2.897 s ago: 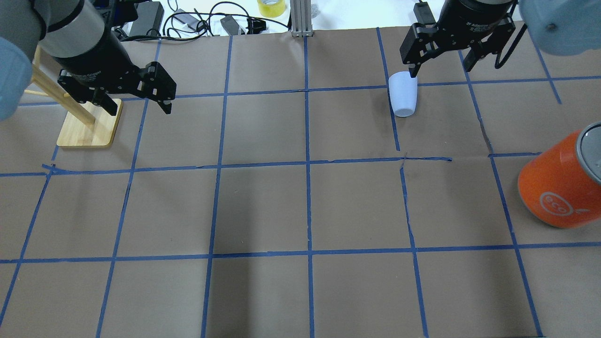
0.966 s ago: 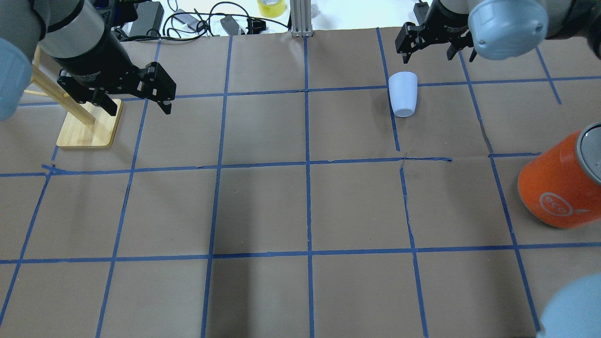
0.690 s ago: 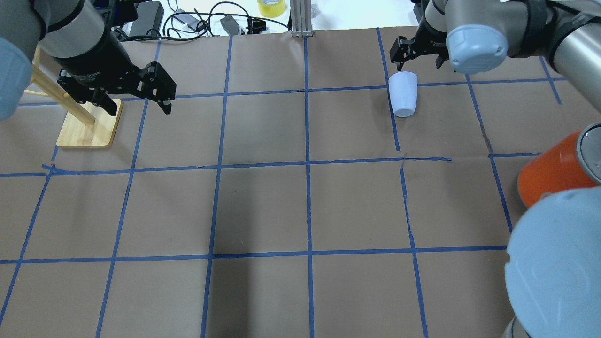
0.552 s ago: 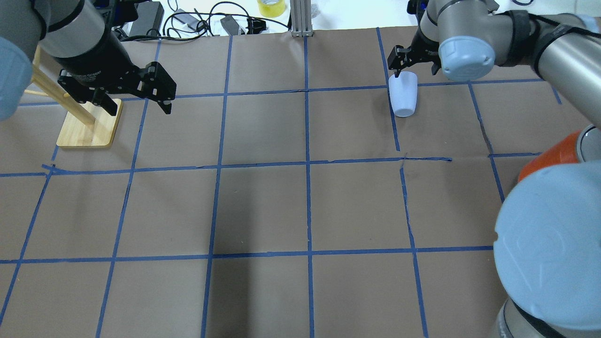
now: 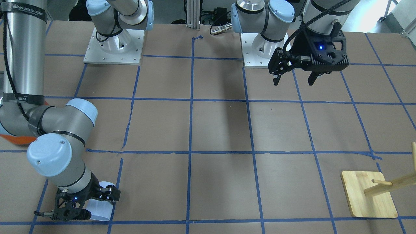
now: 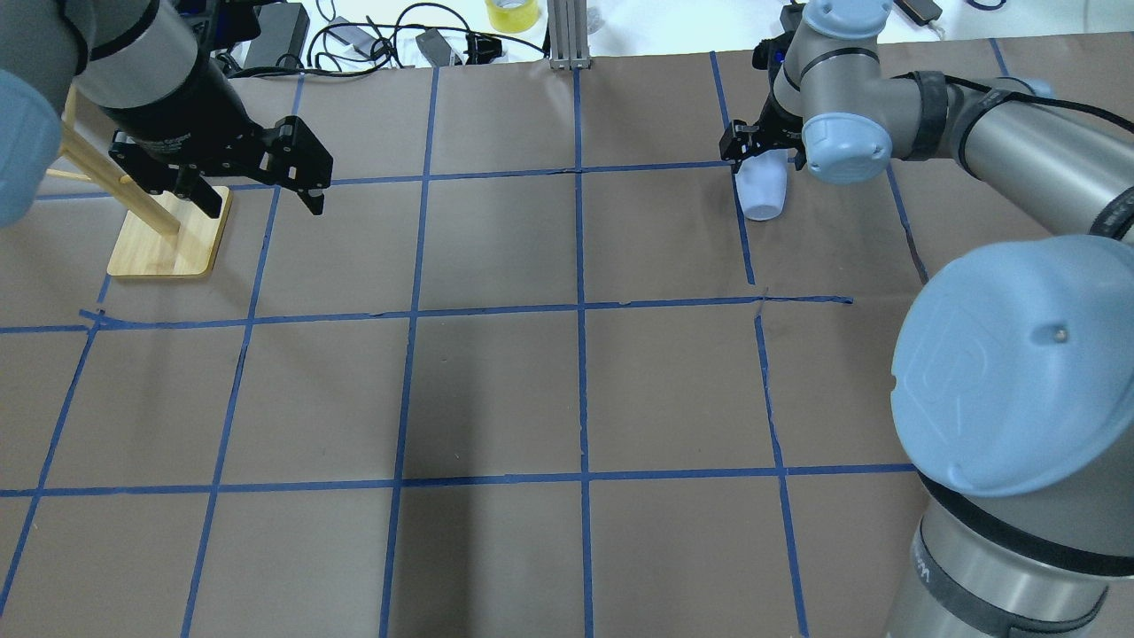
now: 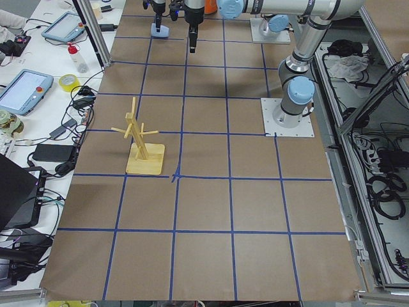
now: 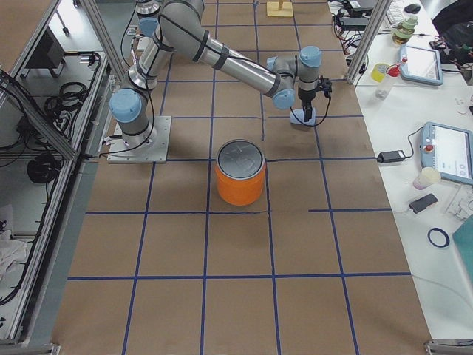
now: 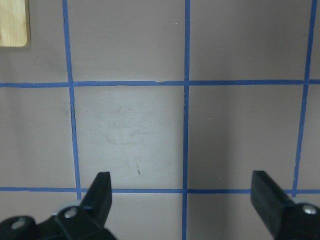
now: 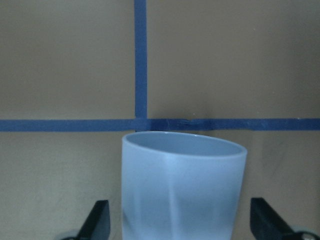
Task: Flip cup
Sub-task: 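Lift the cup with the right gripper and carry it toward the table center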
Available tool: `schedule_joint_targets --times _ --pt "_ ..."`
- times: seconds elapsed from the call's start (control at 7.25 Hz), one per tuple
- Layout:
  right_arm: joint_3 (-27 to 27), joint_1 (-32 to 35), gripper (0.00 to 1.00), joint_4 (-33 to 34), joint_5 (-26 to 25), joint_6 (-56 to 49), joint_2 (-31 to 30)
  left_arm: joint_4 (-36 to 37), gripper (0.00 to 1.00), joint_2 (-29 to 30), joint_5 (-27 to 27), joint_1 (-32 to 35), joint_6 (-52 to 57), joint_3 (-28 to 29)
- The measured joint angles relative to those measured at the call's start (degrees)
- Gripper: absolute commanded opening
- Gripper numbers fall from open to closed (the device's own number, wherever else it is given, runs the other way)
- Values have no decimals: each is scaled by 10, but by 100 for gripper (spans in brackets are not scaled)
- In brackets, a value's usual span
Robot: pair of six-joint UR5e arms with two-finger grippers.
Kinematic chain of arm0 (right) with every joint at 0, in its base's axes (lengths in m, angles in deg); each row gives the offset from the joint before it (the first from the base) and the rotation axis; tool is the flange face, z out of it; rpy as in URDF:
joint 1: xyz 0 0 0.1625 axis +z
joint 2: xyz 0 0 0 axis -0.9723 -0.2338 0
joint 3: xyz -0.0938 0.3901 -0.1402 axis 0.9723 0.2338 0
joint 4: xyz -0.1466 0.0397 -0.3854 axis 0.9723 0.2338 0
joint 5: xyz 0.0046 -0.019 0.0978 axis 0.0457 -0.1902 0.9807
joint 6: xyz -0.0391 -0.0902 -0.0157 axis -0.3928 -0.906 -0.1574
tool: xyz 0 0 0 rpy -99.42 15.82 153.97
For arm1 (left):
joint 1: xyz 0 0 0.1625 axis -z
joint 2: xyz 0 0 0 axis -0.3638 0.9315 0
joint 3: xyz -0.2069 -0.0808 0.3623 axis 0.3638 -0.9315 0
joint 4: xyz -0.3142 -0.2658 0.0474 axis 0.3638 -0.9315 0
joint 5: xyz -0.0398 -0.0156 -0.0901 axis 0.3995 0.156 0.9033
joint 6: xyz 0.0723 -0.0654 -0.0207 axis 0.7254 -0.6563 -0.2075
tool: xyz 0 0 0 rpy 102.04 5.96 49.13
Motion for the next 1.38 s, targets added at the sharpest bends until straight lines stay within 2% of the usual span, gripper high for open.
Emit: schedule_joint_targets --times 0.55,0.97,1.1,1.38 --pt "3 0 63 12 0 1 24 0 100 0 0 0 0 0" --pt "5 7 65 2 14 -8 2 0 100 0 0 0 0 0" --pt "5 25 65 -5 25 -23 -10 0 100 0 0 0 0 0" --pt "4 102 64 -10 33 -75 -32 0 100 0 0 0 0 0"
